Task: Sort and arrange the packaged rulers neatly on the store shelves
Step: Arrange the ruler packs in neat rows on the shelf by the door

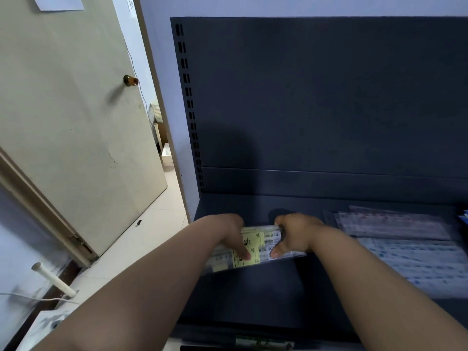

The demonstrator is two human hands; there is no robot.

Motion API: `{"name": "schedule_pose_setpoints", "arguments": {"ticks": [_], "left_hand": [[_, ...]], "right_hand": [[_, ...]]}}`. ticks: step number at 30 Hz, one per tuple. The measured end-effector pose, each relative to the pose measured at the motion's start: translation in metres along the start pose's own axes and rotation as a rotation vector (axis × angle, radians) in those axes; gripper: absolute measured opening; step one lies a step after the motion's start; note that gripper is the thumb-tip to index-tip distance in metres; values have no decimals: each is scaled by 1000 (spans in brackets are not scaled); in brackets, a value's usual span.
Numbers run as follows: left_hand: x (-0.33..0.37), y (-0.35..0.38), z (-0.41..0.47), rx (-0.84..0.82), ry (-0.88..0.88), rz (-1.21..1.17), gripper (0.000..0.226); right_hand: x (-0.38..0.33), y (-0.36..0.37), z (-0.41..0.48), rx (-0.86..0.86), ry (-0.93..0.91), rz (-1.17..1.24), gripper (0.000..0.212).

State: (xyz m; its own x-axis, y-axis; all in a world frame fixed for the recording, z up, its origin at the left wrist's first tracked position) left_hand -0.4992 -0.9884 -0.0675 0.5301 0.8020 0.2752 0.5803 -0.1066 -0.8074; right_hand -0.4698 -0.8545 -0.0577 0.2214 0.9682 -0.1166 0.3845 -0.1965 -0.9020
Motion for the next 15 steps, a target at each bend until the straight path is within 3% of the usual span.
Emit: {"name": "schedule_pose_setpoints", "arguments": {"ticks": [5,8,12,15], "left_hand": [[15,-29,-15,308,66,275,45],[21,-35,-25,471,126,341,43],[-9,-17,-30,396,102,284,65],[-39,-11,-35,412,44,198,63]], "right_hand": [[3,-21,-21,292,-21,-47,51],[7,-25,-34,414,-14,-76,49],[22,-9,-37,374,50,-87,50],[29,-3,-37,351,70,6,52]]}}
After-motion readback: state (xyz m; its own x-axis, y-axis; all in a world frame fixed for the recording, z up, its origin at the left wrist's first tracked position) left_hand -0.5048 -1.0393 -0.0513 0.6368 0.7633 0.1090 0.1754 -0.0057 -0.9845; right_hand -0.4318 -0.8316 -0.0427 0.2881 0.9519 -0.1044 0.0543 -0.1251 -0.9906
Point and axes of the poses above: each hand's wrist, its own z-axis towards the middle knuckle, its own y-axis out of the palm, x = y × z, the point moved 10 cm from there along z, towards the middle knuckle, and after that the axes turned 10 degrees about y, right-handed, at the moved point
